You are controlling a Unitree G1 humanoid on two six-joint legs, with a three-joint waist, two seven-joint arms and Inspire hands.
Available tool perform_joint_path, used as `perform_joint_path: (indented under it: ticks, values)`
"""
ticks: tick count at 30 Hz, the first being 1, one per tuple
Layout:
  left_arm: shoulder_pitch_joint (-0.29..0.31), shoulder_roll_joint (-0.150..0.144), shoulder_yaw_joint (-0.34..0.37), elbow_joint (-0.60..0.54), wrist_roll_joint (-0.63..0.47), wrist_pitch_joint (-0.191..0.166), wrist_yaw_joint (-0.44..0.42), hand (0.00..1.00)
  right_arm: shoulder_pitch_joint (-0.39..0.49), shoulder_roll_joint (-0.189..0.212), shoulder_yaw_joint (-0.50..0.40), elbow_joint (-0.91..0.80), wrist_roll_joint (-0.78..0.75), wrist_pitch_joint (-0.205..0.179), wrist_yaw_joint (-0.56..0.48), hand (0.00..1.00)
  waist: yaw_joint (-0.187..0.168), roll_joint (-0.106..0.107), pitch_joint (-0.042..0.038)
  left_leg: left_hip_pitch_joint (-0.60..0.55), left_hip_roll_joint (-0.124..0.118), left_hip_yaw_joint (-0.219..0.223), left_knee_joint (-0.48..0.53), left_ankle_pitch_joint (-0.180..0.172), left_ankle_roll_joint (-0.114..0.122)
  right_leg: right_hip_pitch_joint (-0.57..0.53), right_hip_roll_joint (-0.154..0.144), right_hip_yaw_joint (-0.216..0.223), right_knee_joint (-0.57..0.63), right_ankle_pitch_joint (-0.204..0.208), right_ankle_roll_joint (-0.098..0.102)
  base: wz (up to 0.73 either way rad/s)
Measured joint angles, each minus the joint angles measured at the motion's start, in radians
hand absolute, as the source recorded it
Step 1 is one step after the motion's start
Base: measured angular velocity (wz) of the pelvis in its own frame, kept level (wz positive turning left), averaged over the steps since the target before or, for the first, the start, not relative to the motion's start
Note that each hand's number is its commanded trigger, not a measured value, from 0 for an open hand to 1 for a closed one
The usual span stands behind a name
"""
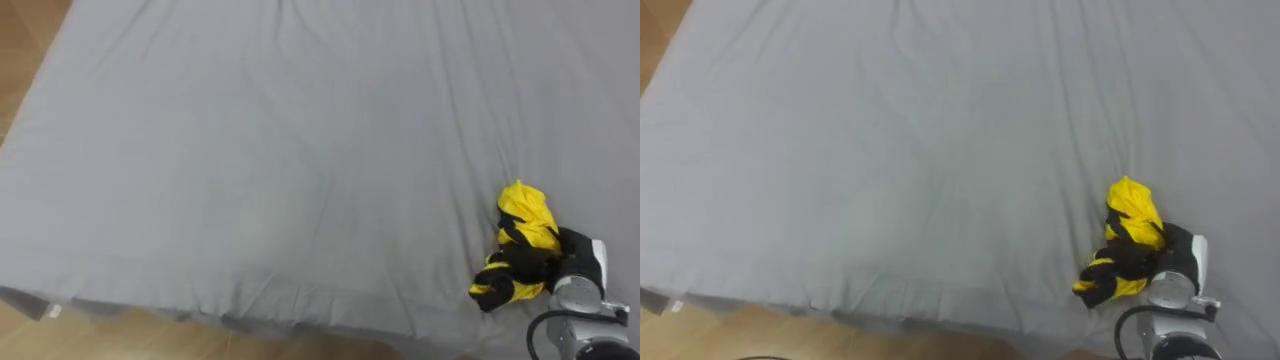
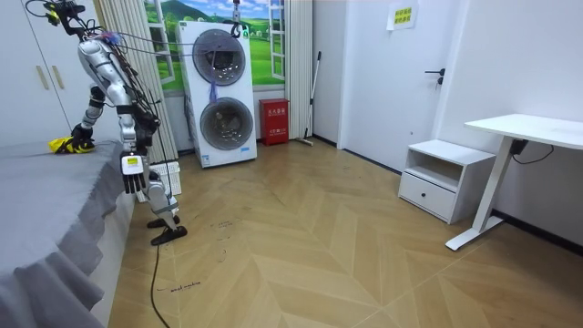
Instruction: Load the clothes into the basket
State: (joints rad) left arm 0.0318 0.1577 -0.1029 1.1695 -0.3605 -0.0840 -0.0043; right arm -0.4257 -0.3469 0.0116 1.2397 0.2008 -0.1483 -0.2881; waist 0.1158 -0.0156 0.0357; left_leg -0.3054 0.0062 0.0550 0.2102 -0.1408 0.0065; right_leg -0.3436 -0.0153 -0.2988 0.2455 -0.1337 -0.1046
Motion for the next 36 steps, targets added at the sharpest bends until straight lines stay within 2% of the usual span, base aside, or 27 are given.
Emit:
perform_joint_path:
  ticks: [3,10,13,17,19,20,22,23,26,28,31,33,34,36]
  values:
    - [0.000,0.001,0.001,-0.003,0.001,0.002,0.000,0.00,0.007,0.011,0.005,-0.047,-0.014,0.015,0.001,1.00,-0.002,0.000,-0.0007,-0.003,0.000,0.001,0.000,0.000,0.000,0.000,0.001,-0.002,-0.006,0.000,0.000,0.00]
    - [0.000,0.012,-0.002,-0.002,0.000,-0.004,0.004,0.00,0.066,0.025,0.026,-0.170,-0.087,0.018,-0.017,1.00,-0.016,-0.008,-0.0052,0.004,0.004,0.022,-0.006,0.000,0.000,0.004,0.003,0.004,-0.007,0.000,0.001,-0.03]
    - [0.000,0.016,0.002,0.018,0.000,-0.004,0.024,0.00,0.120,0.035,0.026,-0.262,-0.087,0.018,-0.028,1.00,-0.025,-0.025,-0.0161,0.028,0.006,0.031,-0.015,0.000,0.000,0.017,0.007,0.023,-0.007,0.000,0.001,-0.13]
    - [0.014,0.015,0.003,0.027,0.002,-0.003,0.031,0.00,0.156,0.037,0.006,-0.325,-0.086,0.017,-0.029,0.99,-0.059,-0.028,-0.0176,0.091,0.004,0.033,-0.030,0.000,0.000,0.081,0.008,0.024,-0.024,-0.001,0.006,-0.01]
    - [0.023,0.015,0.003,0.025,0.003,-0.003,0.044,0.00,0.182,0.038,0.006,-0.368,-0.088,0.018,-0.028,0.93,-0.065,-0.033,-0.0234,0.113,0.003,0.036,-0.030,0.000,0.000,0.101,0.008,0.032,-0.026,-0.001,0.008,-0.07]
    - [0.034,0.015,0.005,0.018,0.011,-0.001,0.047,0.00,0.210,0.038,0.001,-0.417,-0.084,0.023,-0.028,0.95,-0.065,-0.036,-0.0306,0.126,0.003,0.044,-0.031,0.000,0.000,0.113,0.009,0.039,-0.027,-0.002,0.009,-0.10]
    - [0.054,0.015,0.009,0.013,0.020,0.004,0.053,0.00,0.264,0.040,-0.007,-0.523,-0.050,0.034,-0.027,0.95,-0.080,-0.035,-0.0352,0.151,0.003,0.064,-0.030,0.000,0.000,0.145,0.010,0.045,-0.043,-0.001,0.012,-0.04]
    - [0.073,0.015,0.025,-0.006,0.025,0.013,0.061,0.00,0.292,0.047,-0.017,-0.580,-0.038,0.035,-0.026,0.95,-0.090,-0.035,-0.0361,0.168,0.003,0.081,-0.031,0.000,0.000,0.166,0.012,0.051,-0.057,-0.002,0.014,-0.06]
    - [0.095,0.012,0.057,-0.035,0.054,0.020,0.067,0.00,0.331,0.075,-0.066,-0.653,-0.043,0.045,-0.014,0.92,-0.113,-0.036,-0.0366,0.216,0.002,0.092,-0.044,-0.001,0.000,0.208,0.018,0.072,-0.070,-0.003,0.019,-0.08]
    - [0.101,0.012,0.062,-0.049,0.082,0.028,0.069,0.00,0.357,0.076,-0.068,-0.706,-0.031,0.057,-0.007,0.87,-0.115,-0.036,-0.0366,0.236,0.001,0.095,-0.047,-0.001,0.000,0.225,0.019,0.084,-0.073,-0.003,0.020,-0.14]
    - [0.094,0.004,0.072,-0.052,0.090,0.035,0.083,0.00,0.380,0.078,-0.073,-0.768,0.038,0.078,0.015,0.88,-0.141,-0.035,-0.0369,0.269,0.000,0.117,-0.051,-0.001,0.000,0.255,0.019,0.096,-0.074,-0.001,0.024,-0.03]
    - [0.091,-0.002,0.087,-0.052,0.117,0.042,0.087,0.00,0.402,0.079,-0.081,-0.826,0.049,0.084,0.030,0.82,-0.169,-0.037,-0.0365,0.298,0.001,0.164,-0.060,-0.001,0.000,0.276,0.019,0.110,-0.076,-0.004,0.029,-0.16]
    - [0.091,-0.004,0.094,-0.052,0.124,0.045,0.087,0.00,0.411,0.079,-0.090,-0.841,0.050,0.084,0.031,0.82,-0.178,-0.037,-0.0366,0.304,0.002,0.174,-0.061,-0.002,0.001,0.279,0.019,0.116,-0.076,-0.004,0.029,-0.33]
    - [0.092,-0.014,0.125,-0.052,0.139,0.062,0.092,0.00,0.442,0.080,-0.157,-0.879,0.070,0.085,0.031,0.69,-0.200,-0.039,-0.0363,0.335,0.005,0.219,-0.068,-0.007,0.004,0.292,0.025,0.158,-0.074,-0.004,0.029,-0.55]
